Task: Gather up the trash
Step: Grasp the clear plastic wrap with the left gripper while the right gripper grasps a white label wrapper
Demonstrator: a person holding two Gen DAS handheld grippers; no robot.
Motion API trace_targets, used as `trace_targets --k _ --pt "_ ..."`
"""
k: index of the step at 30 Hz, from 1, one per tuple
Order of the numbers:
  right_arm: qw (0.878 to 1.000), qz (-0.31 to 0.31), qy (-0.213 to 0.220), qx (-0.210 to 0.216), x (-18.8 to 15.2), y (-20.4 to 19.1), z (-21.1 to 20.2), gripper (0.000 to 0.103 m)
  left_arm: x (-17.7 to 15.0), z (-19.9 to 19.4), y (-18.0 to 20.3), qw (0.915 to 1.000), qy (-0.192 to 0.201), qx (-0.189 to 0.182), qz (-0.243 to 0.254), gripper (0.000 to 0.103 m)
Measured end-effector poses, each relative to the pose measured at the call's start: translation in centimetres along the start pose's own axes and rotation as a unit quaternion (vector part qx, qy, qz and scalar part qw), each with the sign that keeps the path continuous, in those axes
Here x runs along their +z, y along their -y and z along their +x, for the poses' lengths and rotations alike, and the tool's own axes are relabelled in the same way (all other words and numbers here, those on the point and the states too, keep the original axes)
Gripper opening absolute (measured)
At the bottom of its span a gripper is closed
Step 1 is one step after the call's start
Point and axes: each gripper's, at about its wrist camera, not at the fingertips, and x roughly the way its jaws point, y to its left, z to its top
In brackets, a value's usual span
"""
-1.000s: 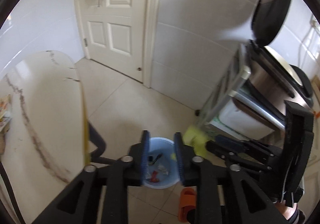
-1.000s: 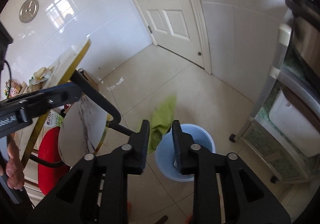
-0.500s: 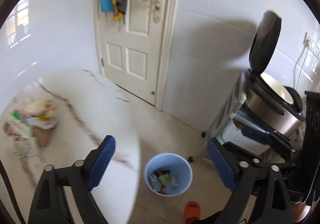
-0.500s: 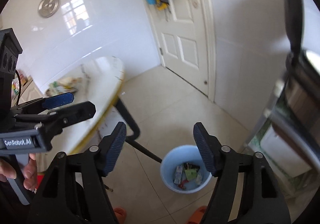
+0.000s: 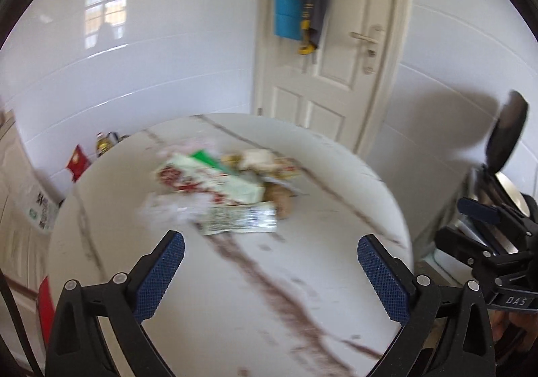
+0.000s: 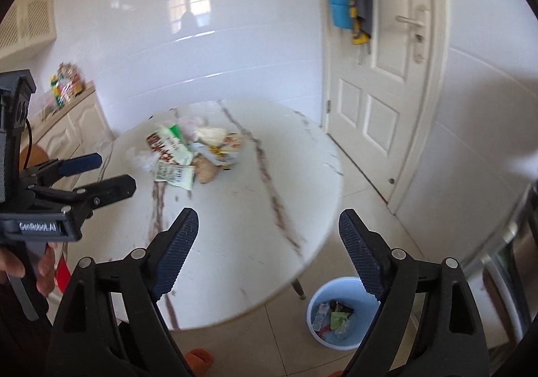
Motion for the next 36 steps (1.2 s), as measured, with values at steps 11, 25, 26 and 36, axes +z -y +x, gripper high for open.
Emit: trace_targets --k 11,25,26,36 --pt "0.996 -0.066 -0.055 0.024 3.9 -6.9 11.9 0.082 -0.1 1.6 -9.8 0.9969 -0.047 0.051 -0.037 0.102" --pt "0.993 -0.042 -0.081 0.078 5.9 -5.3 18.8 0.020 4.0 9.2 -13.0 0.9946 -0.091 0.033 -0.039 0.102" --pt "0.993 -0.040 -0.077 0.077 5.9 -5.0 18.6 0.018 4.0 9.8 -12.8 0.9944 -0.093 0.032 -0.038 0.102" --pt "0.995 -0.025 -0.068 0.070 6.2 -3.4 18.9 0.020 5.2 14.7 -11.9 0.9910 -0.123 0.037 -0.037 0.101"
